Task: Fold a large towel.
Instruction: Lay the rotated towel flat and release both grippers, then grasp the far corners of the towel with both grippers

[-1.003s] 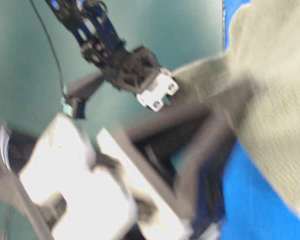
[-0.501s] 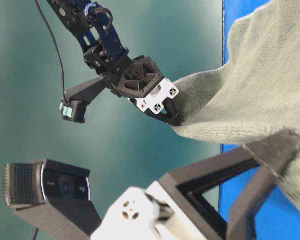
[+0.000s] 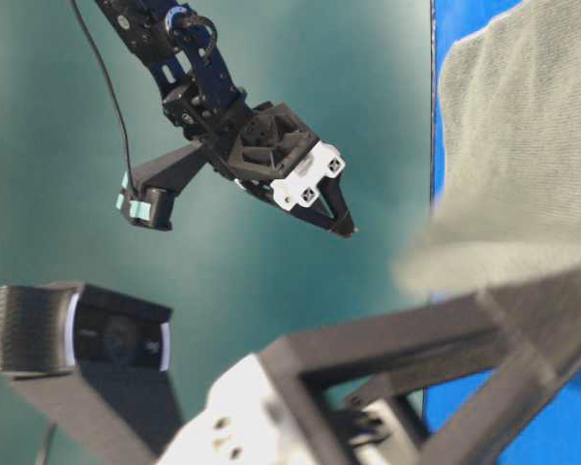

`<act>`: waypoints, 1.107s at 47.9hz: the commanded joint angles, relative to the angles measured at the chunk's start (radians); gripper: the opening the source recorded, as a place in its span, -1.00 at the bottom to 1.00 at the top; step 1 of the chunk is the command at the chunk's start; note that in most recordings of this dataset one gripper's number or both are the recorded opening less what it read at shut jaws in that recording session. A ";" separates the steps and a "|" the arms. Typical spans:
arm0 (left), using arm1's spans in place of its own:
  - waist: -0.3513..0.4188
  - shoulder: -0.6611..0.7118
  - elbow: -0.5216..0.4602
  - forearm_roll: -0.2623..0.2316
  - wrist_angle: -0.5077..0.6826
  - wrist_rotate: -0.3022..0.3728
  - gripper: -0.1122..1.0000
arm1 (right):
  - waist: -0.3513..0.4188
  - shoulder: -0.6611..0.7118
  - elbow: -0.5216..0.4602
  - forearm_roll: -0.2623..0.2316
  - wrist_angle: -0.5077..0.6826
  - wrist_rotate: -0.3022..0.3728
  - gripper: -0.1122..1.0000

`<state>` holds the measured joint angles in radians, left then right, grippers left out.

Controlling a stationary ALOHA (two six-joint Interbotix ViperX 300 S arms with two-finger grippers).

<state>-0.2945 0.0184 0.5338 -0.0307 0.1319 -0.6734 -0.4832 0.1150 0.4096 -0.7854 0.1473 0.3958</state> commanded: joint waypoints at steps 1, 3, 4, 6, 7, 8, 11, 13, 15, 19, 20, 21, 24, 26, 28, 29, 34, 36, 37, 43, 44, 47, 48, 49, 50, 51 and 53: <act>-0.003 -0.075 -0.029 0.000 0.057 0.009 0.70 | 0.002 -0.066 -0.018 0.000 -0.005 0.000 0.32; -0.003 -0.104 -0.031 0.002 0.091 0.014 0.69 | 0.005 -0.087 -0.009 0.002 -0.005 0.000 0.33; -0.003 -0.118 -0.031 0.002 0.106 0.017 0.69 | 0.008 -0.100 -0.003 0.003 -0.005 0.000 0.33; -0.003 -0.158 -0.026 0.003 0.135 0.028 0.69 | 0.011 -0.127 0.011 0.006 -0.005 0.005 0.33; -0.002 -0.173 -0.023 0.005 0.146 0.034 0.69 | 0.014 -0.143 0.021 0.006 -0.005 0.009 0.33; -0.002 -0.190 -0.021 0.008 0.156 0.043 0.69 | 0.017 -0.160 0.032 0.006 -0.005 0.012 0.33; 0.006 -0.238 -0.008 0.009 0.170 0.075 0.69 | 0.034 -0.229 0.080 0.014 -0.006 0.015 0.33; 0.014 -0.268 0.008 0.009 0.170 0.103 0.69 | 0.044 -0.272 0.114 0.025 -0.012 0.018 0.33; 0.026 -0.299 0.023 0.009 0.170 0.135 0.68 | 0.054 -0.314 0.152 0.038 -0.023 0.020 0.33; 0.066 -0.357 0.069 0.009 0.153 0.215 0.68 | 0.075 -0.419 0.245 0.083 -0.071 0.037 0.33; 0.077 -0.368 0.084 0.009 0.147 0.232 0.68 | 0.078 -0.443 0.268 0.094 -0.083 0.041 0.33; 0.089 -0.382 0.097 0.009 0.138 0.249 0.68 | 0.080 -0.469 0.291 0.106 -0.097 0.048 0.33; 0.129 -0.419 0.135 0.009 0.103 0.308 0.68 | 0.089 -0.543 0.356 0.138 -0.129 0.071 0.33; 0.155 -0.448 0.161 0.009 0.071 0.353 0.67 | 0.095 -0.592 0.397 0.155 -0.147 0.086 0.33; 0.192 -0.479 0.193 0.009 0.021 0.411 0.67 | 0.100 -0.640 0.440 0.166 -0.164 0.103 0.33; 0.206 -0.492 0.207 0.009 0.002 0.434 0.67 | 0.100 -0.670 0.468 0.173 -0.176 0.117 0.33; 0.279 -0.535 0.273 0.006 -0.124 0.529 0.67 | 0.100 -0.744 0.532 0.181 -0.192 0.156 0.33; 0.308 -0.541 0.295 0.005 -0.167 0.558 0.68 | 0.098 -0.756 0.545 0.183 -0.184 0.172 0.33; 0.322 -0.543 0.302 0.005 -0.183 0.571 0.67 | 0.098 -0.759 0.546 0.183 -0.178 0.179 0.33; 0.413 -0.528 0.316 0.005 -0.247 0.620 0.67 | 0.092 -0.747 0.538 0.181 -0.110 0.198 0.33; 0.426 -0.523 0.314 0.006 -0.253 0.623 0.67 | 0.086 -0.741 0.537 0.183 -0.103 0.198 0.33; 0.468 -0.502 0.305 0.005 -0.272 0.630 0.67 | 0.066 -0.713 0.531 0.181 -0.080 0.199 0.33; 0.482 -0.494 0.302 0.005 -0.278 0.635 0.67 | 0.060 -0.701 0.526 0.183 -0.072 0.199 0.33; 0.495 -0.483 0.299 0.006 -0.284 0.640 0.67 | 0.052 -0.690 0.523 0.181 -0.066 0.199 0.33; 0.509 -0.472 0.295 0.005 -0.291 0.646 0.67 | 0.043 -0.676 0.518 0.181 -0.058 0.199 0.33; 0.523 -0.460 0.291 0.006 -0.299 0.652 0.67 | 0.034 -0.661 0.515 0.181 -0.049 0.199 0.33; 0.551 -0.434 0.281 0.006 -0.313 0.667 0.67 | 0.015 -0.629 0.503 0.179 -0.034 0.198 0.33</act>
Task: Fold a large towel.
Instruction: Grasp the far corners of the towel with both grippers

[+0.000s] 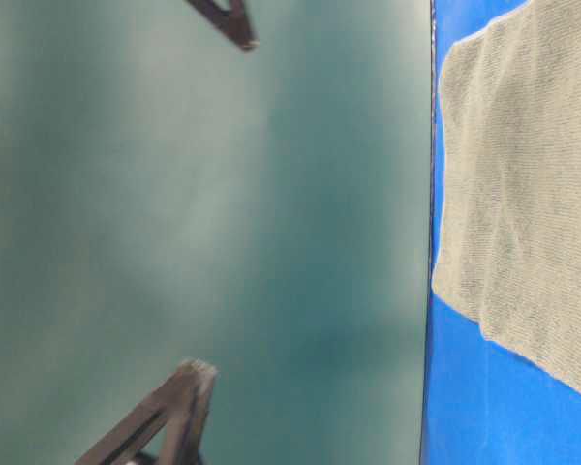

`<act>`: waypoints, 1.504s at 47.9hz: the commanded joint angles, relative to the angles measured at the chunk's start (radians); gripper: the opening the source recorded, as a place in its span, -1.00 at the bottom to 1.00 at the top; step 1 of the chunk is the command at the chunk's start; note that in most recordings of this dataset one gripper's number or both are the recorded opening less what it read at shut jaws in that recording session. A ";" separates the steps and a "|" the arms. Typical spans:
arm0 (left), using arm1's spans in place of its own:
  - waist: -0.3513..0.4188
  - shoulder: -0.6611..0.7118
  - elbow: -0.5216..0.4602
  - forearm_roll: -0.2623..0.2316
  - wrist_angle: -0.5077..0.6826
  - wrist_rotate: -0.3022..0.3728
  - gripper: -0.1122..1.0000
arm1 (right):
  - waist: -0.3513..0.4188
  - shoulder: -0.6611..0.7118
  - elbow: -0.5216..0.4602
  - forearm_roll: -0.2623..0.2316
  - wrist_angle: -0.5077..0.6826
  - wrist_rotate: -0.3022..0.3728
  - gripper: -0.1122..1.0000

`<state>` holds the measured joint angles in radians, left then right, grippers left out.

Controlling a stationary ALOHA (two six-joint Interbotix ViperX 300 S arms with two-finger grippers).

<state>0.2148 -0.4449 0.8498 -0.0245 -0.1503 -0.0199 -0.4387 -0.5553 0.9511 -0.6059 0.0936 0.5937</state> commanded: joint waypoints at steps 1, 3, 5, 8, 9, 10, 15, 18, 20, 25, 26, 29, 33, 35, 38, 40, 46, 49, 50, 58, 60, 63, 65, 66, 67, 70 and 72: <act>0.064 0.052 -0.043 0.000 -0.040 0.028 0.67 | -0.038 0.060 -0.046 0.000 0.028 0.000 0.33; 0.094 0.086 -0.052 -0.002 -0.054 0.043 0.67 | -0.057 0.098 -0.060 -0.003 0.043 -0.003 0.33; 0.124 0.120 -0.063 -0.002 -0.064 0.055 0.67 | -0.080 0.144 -0.077 -0.009 0.055 -0.005 0.33; 0.172 0.181 -0.081 -0.002 -0.081 0.063 0.67 | -0.106 0.207 -0.098 -0.018 0.061 -0.006 0.33; 0.186 0.206 -0.089 -0.002 -0.084 0.064 0.67 | -0.115 0.229 -0.104 -0.023 0.061 -0.006 0.33; 0.201 0.229 -0.097 -0.002 -0.091 0.064 0.67 | -0.124 0.249 -0.109 -0.026 0.061 -0.006 0.33; 0.264 0.368 -0.147 -0.002 -0.126 0.064 0.67 | -0.170 0.360 -0.146 -0.037 0.051 -0.006 0.33; 0.291 0.465 -0.186 -0.002 -0.150 0.064 0.67 | -0.190 0.425 -0.164 -0.043 0.028 -0.006 0.33; 0.302 0.520 -0.213 -0.002 -0.158 0.064 0.67 | -0.206 0.472 -0.175 -0.051 0.002 -0.009 0.33; 0.324 0.635 -0.282 -0.002 -0.158 0.064 0.67 | -0.232 0.563 -0.199 -0.061 -0.060 -0.009 0.33; 0.330 0.653 -0.295 -0.002 -0.158 0.064 0.67 | -0.236 0.581 -0.204 -0.064 -0.071 -0.009 0.33; 0.342 0.716 -0.336 -0.002 -0.158 0.064 0.66 | -0.255 0.637 -0.221 -0.067 -0.103 -0.011 0.33; 0.353 0.767 -0.367 -0.002 -0.155 0.064 0.66 | -0.272 0.696 -0.241 -0.067 -0.124 -0.011 0.33; 0.354 0.790 -0.376 -0.002 -0.152 0.064 0.65 | -0.278 0.721 -0.249 -0.067 -0.129 -0.011 0.33; 0.356 0.813 -0.388 -0.002 -0.143 0.064 0.64 | -0.285 0.753 -0.259 -0.067 -0.135 -0.012 0.33; 0.357 0.824 -0.393 -0.002 -0.130 0.064 0.61 | -0.288 0.767 -0.267 -0.069 -0.138 -0.012 0.33; 0.365 0.845 -0.407 -0.002 -0.064 0.066 0.37 | -0.290 0.776 -0.278 -0.071 -0.138 -0.012 0.32; 0.370 0.847 -0.413 -0.003 -0.020 0.066 0.06 | -0.290 0.776 -0.278 -0.071 -0.137 -0.012 0.29; 0.370 0.847 -0.414 -0.003 -0.014 0.064 -0.05 | -0.290 0.776 -0.278 -0.072 -0.133 -0.012 0.27; 0.373 0.839 -0.419 -0.005 0.014 0.063 -0.73 | -0.290 0.765 -0.264 -0.071 -0.130 -0.011 -0.39; 0.376 0.833 -0.425 -0.005 0.015 0.063 -0.72 | -0.288 0.758 -0.261 -0.072 -0.129 -0.011 -0.58; 0.380 0.821 -0.434 -0.003 0.020 0.064 -0.72 | -0.288 0.741 -0.258 -0.071 -0.127 -0.011 -0.68; 0.385 0.808 -0.443 -0.003 0.023 0.066 -0.72 | -0.288 0.724 -0.258 -0.072 -0.121 -0.012 -0.68; 0.390 0.802 -0.449 -0.003 0.025 0.067 -0.72 | -0.291 0.710 -0.259 -0.071 -0.112 -0.012 -0.68; 0.393 0.798 -0.454 -0.003 0.026 0.067 -0.72 | -0.293 0.701 -0.261 -0.072 -0.103 -0.012 -0.68; 0.403 0.778 -0.472 -0.003 0.034 0.067 -0.72 | -0.304 0.673 -0.267 -0.072 -0.075 -0.014 -0.68; 0.411 0.765 -0.488 -0.002 0.038 0.069 -0.72 | -0.313 0.657 -0.273 -0.077 -0.055 -0.015 -0.68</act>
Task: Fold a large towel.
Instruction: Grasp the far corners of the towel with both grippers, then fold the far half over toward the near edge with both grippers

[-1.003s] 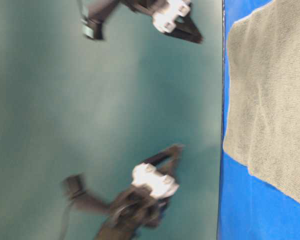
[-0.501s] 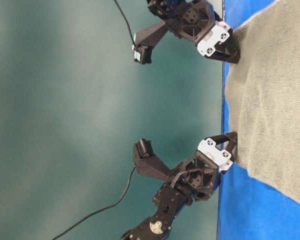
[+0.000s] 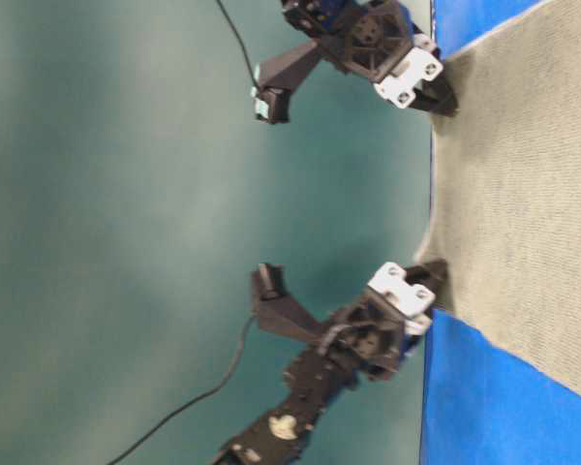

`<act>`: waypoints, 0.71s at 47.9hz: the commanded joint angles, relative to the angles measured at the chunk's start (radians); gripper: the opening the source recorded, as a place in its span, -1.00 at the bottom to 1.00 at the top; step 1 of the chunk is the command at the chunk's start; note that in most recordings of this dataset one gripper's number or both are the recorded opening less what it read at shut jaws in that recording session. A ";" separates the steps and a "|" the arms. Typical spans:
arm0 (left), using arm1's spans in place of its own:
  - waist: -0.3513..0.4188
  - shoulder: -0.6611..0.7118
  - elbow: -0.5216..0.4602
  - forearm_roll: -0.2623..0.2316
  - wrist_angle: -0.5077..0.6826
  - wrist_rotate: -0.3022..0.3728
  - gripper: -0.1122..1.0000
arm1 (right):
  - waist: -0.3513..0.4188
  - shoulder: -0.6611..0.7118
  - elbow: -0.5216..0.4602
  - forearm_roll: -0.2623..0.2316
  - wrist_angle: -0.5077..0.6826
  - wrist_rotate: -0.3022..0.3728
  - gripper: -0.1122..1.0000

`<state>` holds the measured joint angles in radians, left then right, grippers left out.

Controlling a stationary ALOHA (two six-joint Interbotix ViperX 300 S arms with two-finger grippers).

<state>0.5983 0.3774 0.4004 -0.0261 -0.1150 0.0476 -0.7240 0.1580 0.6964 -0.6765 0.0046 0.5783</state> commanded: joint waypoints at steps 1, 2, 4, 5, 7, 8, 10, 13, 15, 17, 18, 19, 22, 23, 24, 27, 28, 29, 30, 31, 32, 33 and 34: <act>0.032 -0.060 -0.046 0.000 0.005 0.002 -0.72 | -0.032 -0.064 -0.021 -0.009 0.044 0.000 -0.68; 0.037 -0.063 -0.052 0.000 0.006 0.002 -0.72 | -0.038 -0.072 -0.023 -0.014 0.054 -0.002 -0.68; 0.043 -0.067 -0.064 0.000 0.008 0.002 -0.72 | -0.049 -0.083 -0.029 -0.021 0.069 -0.002 -0.68; 0.048 -0.067 -0.072 0.000 0.008 0.000 -0.72 | -0.054 -0.089 -0.032 -0.026 0.075 -0.002 -0.68; 0.048 -0.071 -0.075 0.000 0.009 0.000 -0.72 | -0.057 -0.098 -0.037 -0.034 0.086 -0.002 -0.68; 0.048 -0.072 -0.075 0.000 0.009 0.000 -0.72 | -0.057 -0.107 -0.038 -0.037 0.095 -0.002 -0.68; 0.043 -0.080 -0.072 0.000 0.011 -0.002 -0.72 | -0.057 -0.123 -0.041 -0.037 0.103 -0.002 -0.68; 0.034 -0.100 -0.063 0.000 0.012 0.000 -0.72 | -0.049 -0.156 -0.035 -0.038 0.114 0.000 -0.68; 0.026 -0.124 -0.051 0.000 0.015 0.000 -0.72 | -0.041 -0.184 -0.029 -0.038 0.121 0.000 -0.68; 0.017 -0.161 -0.032 0.000 0.017 0.000 -0.72 | -0.026 -0.219 -0.018 -0.037 0.132 0.000 -0.68; 0.011 -0.178 -0.021 0.000 0.017 0.000 -0.72 | -0.017 -0.236 -0.014 -0.037 0.138 0.002 -0.68; 0.005 -0.195 -0.012 0.000 0.017 0.000 -0.72 | 0.003 -0.264 -0.003 -0.037 0.149 0.002 -0.68; -0.018 -0.255 0.020 0.000 0.017 0.000 -0.72 | 0.048 -0.325 0.021 -0.037 0.172 0.003 -0.68; -0.029 -0.273 0.034 0.000 0.015 0.002 -0.72 | 0.064 -0.345 0.031 -0.037 0.181 0.006 -0.68; -0.038 -0.291 0.046 0.002 0.017 0.002 -0.72 | 0.083 -0.364 0.041 -0.037 0.190 0.006 -0.68; -0.074 -0.342 0.092 0.003 0.012 0.002 -0.72 | 0.138 -0.414 0.075 -0.037 0.215 0.011 -0.68; -0.086 -0.356 0.107 0.003 0.012 0.002 -0.72 | 0.158 -0.430 0.087 -0.034 0.222 0.012 -0.68; -0.100 -0.370 0.123 0.003 0.011 0.002 -0.72 | 0.176 -0.445 0.100 -0.034 0.230 0.015 -0.68; -0.114 -0.382 0.141 0.003 0.008 0.005 -0.72 | 0.195 -0.459 0.112 -0.032 0.236 0.017 -0.68; -0.137 -0.397 0.167 0.003 0.006 0.009 -0.72 | 0.216 -0.472 0.124 -0.031 0.245 0.018 -0.68; -0.153 -0.408 0.184 0.003 0.005 0.014 -0.72 | 0.236 -0.485 0.137 -0.028 0.250 0.021 -0.68; -0.169 -0.416 0.201 0.003 0.003 0.018 -0.72 | 0.256 -0.495 0.149 -0.025 0.255 0.025 -0.68; -0.187 -0.423 0.219 0.002 0.002 0.023 -0.72 | 0.287 -0.512 0.167 -0.015 0.261 0.031 -0.68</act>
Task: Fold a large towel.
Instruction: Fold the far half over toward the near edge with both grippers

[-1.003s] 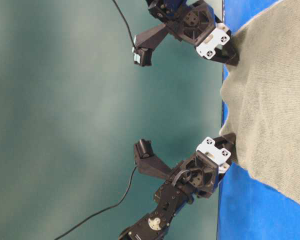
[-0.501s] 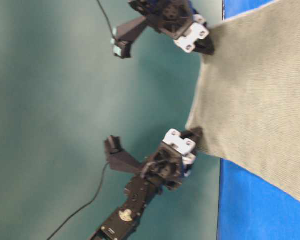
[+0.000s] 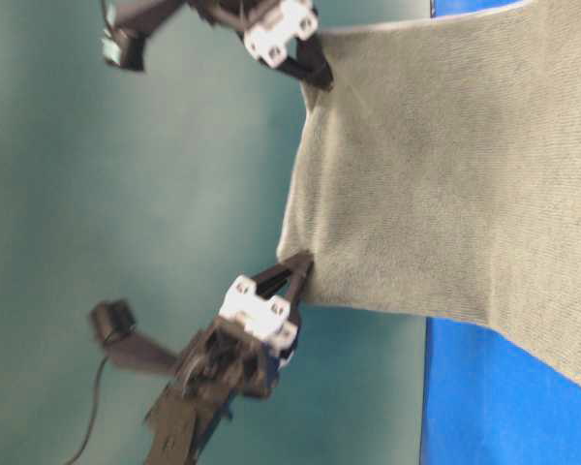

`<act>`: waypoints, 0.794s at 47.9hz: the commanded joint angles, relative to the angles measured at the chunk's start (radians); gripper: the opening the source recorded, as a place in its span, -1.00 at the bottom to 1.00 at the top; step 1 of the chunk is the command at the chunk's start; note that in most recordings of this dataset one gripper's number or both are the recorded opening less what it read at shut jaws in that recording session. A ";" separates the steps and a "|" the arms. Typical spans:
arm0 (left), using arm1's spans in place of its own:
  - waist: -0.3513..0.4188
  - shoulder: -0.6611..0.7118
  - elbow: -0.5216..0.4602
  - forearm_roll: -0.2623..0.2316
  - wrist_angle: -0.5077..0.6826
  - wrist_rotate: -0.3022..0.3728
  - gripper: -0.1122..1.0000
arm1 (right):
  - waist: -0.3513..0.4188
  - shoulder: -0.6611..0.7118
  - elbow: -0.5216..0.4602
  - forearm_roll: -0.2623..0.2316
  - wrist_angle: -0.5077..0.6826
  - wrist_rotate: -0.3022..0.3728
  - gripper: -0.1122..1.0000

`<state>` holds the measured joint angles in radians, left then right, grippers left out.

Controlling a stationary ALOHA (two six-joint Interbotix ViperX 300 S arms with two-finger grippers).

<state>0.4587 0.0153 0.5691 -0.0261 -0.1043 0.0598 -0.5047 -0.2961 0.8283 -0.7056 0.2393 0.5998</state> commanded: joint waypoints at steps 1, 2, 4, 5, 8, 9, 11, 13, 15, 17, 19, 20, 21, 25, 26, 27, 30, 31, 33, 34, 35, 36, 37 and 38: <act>-0.066 -0.069 0.066 0.002 -0.011 0.015 -0.73 | 0.091 -0.067 0.044 0.020 0.031 0.015 -0.68; -0.084 -0.077 0.081 0.002 -0.011 0.020 -0.72 | 0.112 -0.077 0.055 0.029 0.035 0.021 -0.68; -0.127 -0.091 0.112 0.002 -0.014 0.028 -0.72 | 0.156 -0.094 0.071 0.044 0.046 0.038 -0.68; -0.149 -0.098 0.127 0.002 -0.014 0.032 -0.72 | 0.176 -0.100 0.077 0.051 0.052 0.048 -0.68; -0.216 -0.115 0.169 0.002 -0.017 0.043 -0.72 | 0.249 -0.110 0.094 0.067 0.067 0.077 -0.68; -0.239 -0.120 0.181 0.003 -0.017 0.046 -0.72 | 0.272 -0.112 0.098 0.072 0.074 0.086 -0.68; -0.279 -0.126 0.206 0.002 -0.020 0.048 -0.72 | 0.316 -0.110 0.106 0.080 0.084 0.107 -0.68; -0.319 -0.127 0.229 0.000 -0.023 0.048 -0.72 | 0.357 -0.103 0.110 0.087 0.095 0.132 -0.68; -0.353 -0.126 0.250 -0.002 -0.026 0.046 -0.72 | 0.397 -0.094 0.114 0.095 0.103 0.158 -0.68; -0.387 -0.121 0.270 -0.002 -0.028 0.043 -0.72 | 0.437 -0.077 0.115 0.098 0.104 0.189 -0.68; -0.414 -0.117 0.287 -0.003 -0.031 0.029 -0.72 | 0.474 -0.057 0.115 0.100 0.103 0.221 -0.68; -0.436 -0.114 0.298 -0.005 -0.034 0.026 -0.72 | 0.491 -0.044 0.114 0.100 0.103 0.236 -0.68; -0.449 -0.110 0.305 -0.006 -0.037 0.025 -0.72 | 0.508 -0.034 0.110 0.100 0.103 0.253 -0.68; -0.509 -0.100 0.322 -0.014 -0.046 0.012 -0.72 | 0.575 0.028 0.098 0.100 0.103 0.325 -0.68; -0.525 -0.098 0.325 -0.014 -0.049 0.006 -0.73 | 0.588 0.041 0.095 0.100 0.103 0.342 -0.68; -0.538 -0.094 0.328 -0.015 -0.051 -0.002 -0.72 | 0.600 0.057 0.091 0.100 0.101 0.356 -0.68; -0.577 -0.083 0.328 -0.015 -0.055 -0.025 -0.72 | 0.634 0.101 0.077 0.100 0.103 0.403 -0.68; -0.589 -0.078 0.327 -0.015 -0.055 -0.034 -0.72 | 0.646 0.115 0.072 0.098 0.101 0.417 -0.68; -0.612 -0.063 0.324 -0.014 -0.057 -0.051 -0.72 | 0.664 0.143 0.061 0.098 0.101 0.443 -0.68; -0.621 -0.055 0.322 -0.014 -0.057 -0.058 -0.72 | 0.673 0.156 0.055 0.098 0.101 0.454 -0.68; -0.634 -0.043 0.319 -0.015 -0.058 -0.071 -0.72 | 0.681 0.167 0.051 0.097 0.101 0.465 -0.68; -0.641 -0.034 0.318 -0.015 -0.058 -0.077 -0.72 | 0.689 0.179 0.046 0.097 0.101 0.472 -0.68; -0.649 -0.026 0.316 -0.015 -0.060 -0.081 -0.72 | 0.696 0.189 0.041 0.097 0.101 0.479 -0.68; -0.655 -0.018 0.313 -0.015 -0.060 -0.087 -0.73 | 0.704 0.196 0.037 0.097 0.101 0.485 -0.68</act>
<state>-0.1503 -0.0138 0.8805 -0.0414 -0.1687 -0.0153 0.1749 -0.1289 0.8682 -0.6121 0.3191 1.0661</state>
